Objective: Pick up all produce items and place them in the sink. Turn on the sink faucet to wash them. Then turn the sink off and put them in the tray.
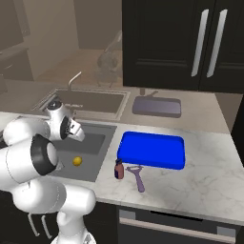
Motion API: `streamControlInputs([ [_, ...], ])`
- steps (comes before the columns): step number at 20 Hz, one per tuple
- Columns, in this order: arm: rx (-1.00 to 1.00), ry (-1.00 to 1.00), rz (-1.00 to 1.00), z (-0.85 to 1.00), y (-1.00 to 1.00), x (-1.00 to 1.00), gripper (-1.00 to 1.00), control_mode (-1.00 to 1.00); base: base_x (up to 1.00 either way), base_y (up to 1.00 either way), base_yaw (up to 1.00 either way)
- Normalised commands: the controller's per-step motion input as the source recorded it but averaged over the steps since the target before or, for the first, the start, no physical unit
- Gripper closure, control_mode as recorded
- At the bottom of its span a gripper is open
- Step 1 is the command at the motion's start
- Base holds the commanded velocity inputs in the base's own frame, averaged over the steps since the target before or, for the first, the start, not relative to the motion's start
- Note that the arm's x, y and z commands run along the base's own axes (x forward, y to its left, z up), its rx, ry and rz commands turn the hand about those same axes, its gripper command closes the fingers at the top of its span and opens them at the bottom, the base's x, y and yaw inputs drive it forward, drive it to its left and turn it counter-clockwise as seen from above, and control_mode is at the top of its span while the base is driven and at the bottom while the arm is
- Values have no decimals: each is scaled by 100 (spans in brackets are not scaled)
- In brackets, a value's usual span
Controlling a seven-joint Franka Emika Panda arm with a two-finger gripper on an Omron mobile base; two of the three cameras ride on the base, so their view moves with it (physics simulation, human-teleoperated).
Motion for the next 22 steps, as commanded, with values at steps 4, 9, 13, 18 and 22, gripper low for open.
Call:
streamControlInputs([
  [4, 3, 19, 5, -12, 0, 0, -100, -100, 0, 0, 0],
  [9, 1, 12, 6, -27, 0, -5, -100, -100, 0, 0, 0],
  [13, 0, 2, 5, -31, 0, 0, -100, -100, 0, 0, 0],
  [18, 0, 0, 5, -33, 0, 0, -100, -100, 0, 0, 0],
  [22, 0, 0, 4, -31, 0, 0, -100, -100, 0, 0, 0],
])
